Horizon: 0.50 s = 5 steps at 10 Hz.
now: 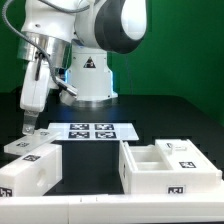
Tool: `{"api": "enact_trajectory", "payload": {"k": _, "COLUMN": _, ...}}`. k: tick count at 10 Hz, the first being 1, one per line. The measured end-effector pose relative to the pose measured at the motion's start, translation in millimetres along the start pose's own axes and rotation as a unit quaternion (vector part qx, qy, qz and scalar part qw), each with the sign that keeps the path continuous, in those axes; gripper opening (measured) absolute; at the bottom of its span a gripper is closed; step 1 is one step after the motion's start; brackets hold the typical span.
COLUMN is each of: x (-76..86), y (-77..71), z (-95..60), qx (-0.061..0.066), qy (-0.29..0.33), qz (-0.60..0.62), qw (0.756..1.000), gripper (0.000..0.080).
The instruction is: Assemble cabinet
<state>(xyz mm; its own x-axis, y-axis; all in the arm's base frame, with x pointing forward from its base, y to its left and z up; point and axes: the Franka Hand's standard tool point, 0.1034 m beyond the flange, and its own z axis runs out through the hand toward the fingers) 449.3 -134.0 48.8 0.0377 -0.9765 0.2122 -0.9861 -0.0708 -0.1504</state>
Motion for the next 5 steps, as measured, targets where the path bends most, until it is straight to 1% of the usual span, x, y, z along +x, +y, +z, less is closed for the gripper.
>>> {"api": "enact_trajectory", "payload": {"k": 2, "x": -0.1, "y": 0.3, "z": -0.1, "qx": 0.0, "qy": -0.001, "qz": 0.003, "qw": 1.0, "gripper": 0.0797}}
{"api": "enact_trajectory", "payload": {"k": 3, "x": -0.3, "y": 1.9, "z": 0.9, "qx": -0.003, "qy": -0.005, "qz": 0.008, "qw": 1.0, "gripper": 0.0797}}
{"api": "enact_trajectory", "payload": {"k": 4, "x": -2.8, "y": 8.2, "z": 5.9, "qx": -0.017, "qy": -0.021, "qz": 0.021, "qw": 0.999, "gripper": 0.0797}}
{"api": "enact_trajectory", "payload": {"k": 5, "x": -5.1, "y": 10.5, "z": 9.4, "qx": -0.025, "qy": -0.028, "qz": 0.033, "qw": 0.999, "gripper": 0.0797}}
